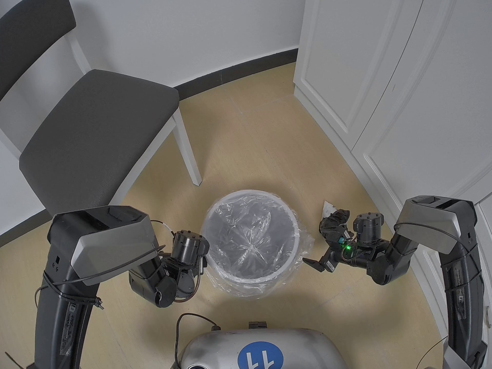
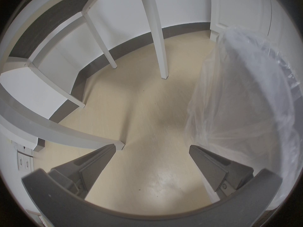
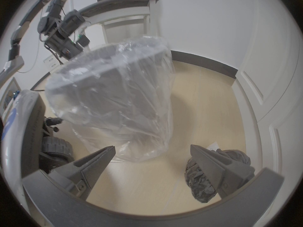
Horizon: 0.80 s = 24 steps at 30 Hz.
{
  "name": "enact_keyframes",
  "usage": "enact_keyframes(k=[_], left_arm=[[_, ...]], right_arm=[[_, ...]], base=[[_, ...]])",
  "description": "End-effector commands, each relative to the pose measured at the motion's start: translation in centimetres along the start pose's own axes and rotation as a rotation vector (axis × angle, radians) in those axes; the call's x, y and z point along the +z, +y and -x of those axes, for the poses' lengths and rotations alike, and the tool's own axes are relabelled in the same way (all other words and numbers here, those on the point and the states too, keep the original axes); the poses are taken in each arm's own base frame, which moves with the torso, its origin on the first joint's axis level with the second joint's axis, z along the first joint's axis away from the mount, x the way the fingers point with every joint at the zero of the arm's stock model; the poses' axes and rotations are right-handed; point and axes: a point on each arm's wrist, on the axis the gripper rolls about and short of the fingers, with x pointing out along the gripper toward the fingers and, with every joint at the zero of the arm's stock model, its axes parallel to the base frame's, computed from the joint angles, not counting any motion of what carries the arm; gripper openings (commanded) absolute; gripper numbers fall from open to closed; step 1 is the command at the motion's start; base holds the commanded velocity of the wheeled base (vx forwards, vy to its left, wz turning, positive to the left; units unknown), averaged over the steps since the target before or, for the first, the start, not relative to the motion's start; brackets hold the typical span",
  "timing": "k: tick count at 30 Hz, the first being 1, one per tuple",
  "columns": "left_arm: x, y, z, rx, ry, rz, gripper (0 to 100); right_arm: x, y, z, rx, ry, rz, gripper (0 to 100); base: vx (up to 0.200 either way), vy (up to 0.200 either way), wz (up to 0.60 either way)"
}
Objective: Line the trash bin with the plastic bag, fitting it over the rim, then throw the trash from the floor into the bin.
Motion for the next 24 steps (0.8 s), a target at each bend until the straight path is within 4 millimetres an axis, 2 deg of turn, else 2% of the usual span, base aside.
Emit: enact_keyframes(k=[1,5,10,15,21,24], left_arm=[[0.4,0.3,0.9,-0.010,-0.023,0.015,100],[0.1,0.2,1.4,-0.025,-0.052,0.030,100],[-0.2,0.5,1.8,-0.036,-0.085,0.049,100],[-0.2,0.9,1.9,-0.032,-0.095,0.058,100],[-0.3,1.0,2.0,-0.040,-0.099,0.065,100],[-0.5,1.0,1.9,-0.044,-0.109,0.073,100]], right_arm=[[-1.3,0.8,-1.7,-0.010,0.046,-0.010,100],[-0.7,-0.2,-3.5,-0.058,0.025,-0.032,100],[0.6,-0.1,-6.0,-0.150,-0.042,-0.079,100],[2.1,0.4,-8.3,-0.128,-0.061,-0.076,100],[2.6,0.4,-8.9,-0.062,0.009,-0.079,100],[2.2,0.1,-8.2,-0.057,0.028,-0.071,100]], base=[[0.000,0.000,0.00],[0.000,0.000,0.00],[0.000,0.000,0.00],[0.000,0.000,0.00],[0.000,0.000,0.00],[0.000,0.000,0.00]])
